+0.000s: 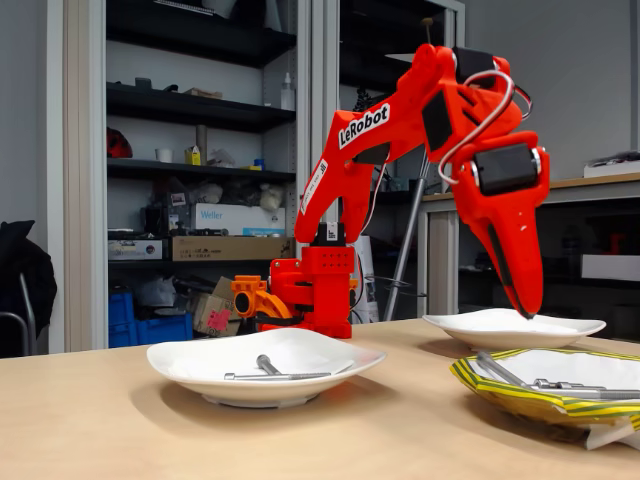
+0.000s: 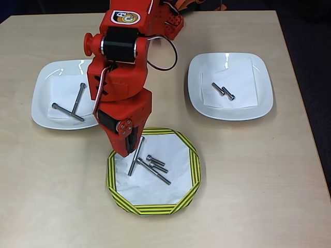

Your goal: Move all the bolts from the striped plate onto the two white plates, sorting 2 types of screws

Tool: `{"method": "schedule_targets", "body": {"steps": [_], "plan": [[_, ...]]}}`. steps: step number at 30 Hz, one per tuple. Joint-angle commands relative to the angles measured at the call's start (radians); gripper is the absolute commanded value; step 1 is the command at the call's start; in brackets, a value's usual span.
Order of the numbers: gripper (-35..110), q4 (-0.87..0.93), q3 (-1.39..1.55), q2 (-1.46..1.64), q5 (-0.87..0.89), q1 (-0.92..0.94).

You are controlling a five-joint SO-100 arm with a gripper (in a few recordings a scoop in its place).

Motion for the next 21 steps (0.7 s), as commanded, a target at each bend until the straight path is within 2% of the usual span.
{"method": "schedule_targets", "body": {"steps": [1,5,11,14,21], "plan": [[1,-0.006,0.006,0.014,0.043,-0.002],[10,0.003,0.035,0.011,0.172,-0.008],[7,0.0,0.123,0.015,0.663,0.008],[9,0.009,0.123,0.002,0.83,0.002],[11,-0.043,0.123,-0.021,0.959,-0.023]]}}
